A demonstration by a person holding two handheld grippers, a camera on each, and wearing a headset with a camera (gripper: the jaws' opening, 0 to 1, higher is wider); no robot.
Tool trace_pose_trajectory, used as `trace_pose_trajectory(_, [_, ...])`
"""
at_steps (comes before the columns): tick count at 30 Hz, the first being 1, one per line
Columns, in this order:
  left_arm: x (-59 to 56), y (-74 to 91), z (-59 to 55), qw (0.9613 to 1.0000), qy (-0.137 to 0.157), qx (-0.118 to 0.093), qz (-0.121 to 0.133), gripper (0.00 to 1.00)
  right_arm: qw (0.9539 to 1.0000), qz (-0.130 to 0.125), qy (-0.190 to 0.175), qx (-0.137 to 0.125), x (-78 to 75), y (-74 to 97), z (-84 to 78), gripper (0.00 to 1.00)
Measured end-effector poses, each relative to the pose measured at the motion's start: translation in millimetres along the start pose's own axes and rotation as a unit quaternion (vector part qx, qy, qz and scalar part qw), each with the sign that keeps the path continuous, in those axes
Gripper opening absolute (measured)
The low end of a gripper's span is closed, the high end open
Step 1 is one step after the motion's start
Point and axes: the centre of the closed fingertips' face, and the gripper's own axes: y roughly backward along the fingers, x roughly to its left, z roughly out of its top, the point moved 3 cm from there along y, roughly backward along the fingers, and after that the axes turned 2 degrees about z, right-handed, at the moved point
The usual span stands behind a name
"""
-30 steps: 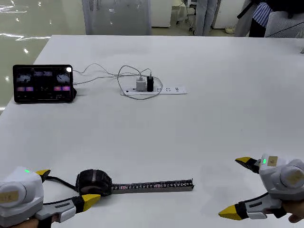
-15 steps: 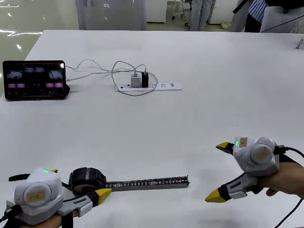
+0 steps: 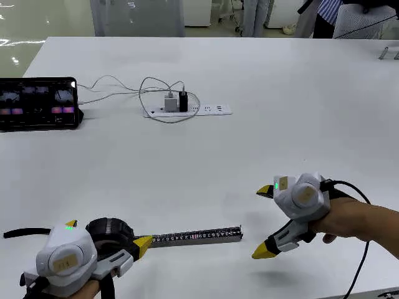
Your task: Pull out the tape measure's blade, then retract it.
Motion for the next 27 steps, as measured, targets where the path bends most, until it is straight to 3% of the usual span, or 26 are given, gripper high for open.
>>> trace_pose_trajectory(2, [3.3, -1.6, -7.7, 1.0, 0.0, 0.003, 0.003, 0.99, 0.9999, 0.009, 0.009, 0.007, 0.8, -5.2, 0.9, 0.82])
trace_pose_trajectory(3, [4.2, -1.7, -10.9, 0.9999, 0.01, 0.006, 0.001, 0.99, 0.9998, 0.013, 0.011, 0.008, 1.2, -6.9, 1.6, 0.8])
trace_pose_trajectory(4, [1.7, -2.0, -12.6, 0.9991, 0.04, 0.008, -0.008, 0.99, 0.9998, 0.015, 0.011, 0.01, 1.1, -9.2, 2.4, 0.77])
trace_pose_trajectory(5, [4.9, -2.7, -12.2, 0.9991, 0.041, 0.007, -0.008, 0.99, 0.9996, 0.02, 0.012, 0.014, 1.0, -12.3, 3.3, 0.75])
trace_pose_trajectory(6, [7.7, -4.2, -12.3, 0.9995, 0.031, 0.005, 0.0, 0.99, 0.9995, 0.024, 0.013, 0.014, 1.4, -14.0, 4.4, 0.73])
trace_pose_trajectory(7, [13.0, -5.2, -15.0, 0.9998, -0.007, 0.012, 0.013, 0.99, 0.9993, 0.031, 0.014, 0.015, 2.0, -16.9, 5.7, 0.68])
trace_pose_trajectory(10, [9.9, -8.5, -17.8, 0.9998, 0.006, 0.016, 0.01, 0.99, 0.9988, 0.039, 0.024, 0.02, 2.6, -22.7, 9.2, 0.58])
trace_pose_trajectory(12, [7.1, -9.5, -20.7, 0.9997, -0.013, 0.021, 0.003, 0.99, 0.9983, 0.048, 0.025, 0.023, 3.7, -26.3, 11.1, 0.52])
trace_pose_trajectory(15, [3.7, -10.8, -20.8, 0.9997, -0.011, 0.021, -0.001, 0.99, 0.9968, 0.066, 0.032, 0.033, 6.9, -30.1, 10.6, 0.4])
trace_pose_trajectory(19, [-0.2, -11.0, -18.4, 0.9998, -0.008, 0.014, -0.013, 0.99, 0.9944, 0.075, 0.05, 0.055, 8.7, -34.1, 5.4, 0.3])
trace_pose_trajectory(21, [-1.3, -10.3, -13.1, 0.9998, -0.012, 0.0, -0.015, 0.99, 0.9939, 0.068, 0.062, 0.061, 6.6, -35.4, 3.3, 0.29])
trace_pose_trajectory(25, [-0.8, -10.7, -11.7, 0.9998, -0.014, -0.004, -0.014, 0.99, 0.9939, 0.07, 0.063, 0.058, 6.1, -36.6, 7.6, 0.24])
trace_pose_trajectory(27, [3.4, -10.7, -10.3, 1.0, 0.004, -0.006, -0.005, 0.99, 0.9935, 0.072, 0.065, 0.059, 5.5, -37.9, 9.1, 0.22])
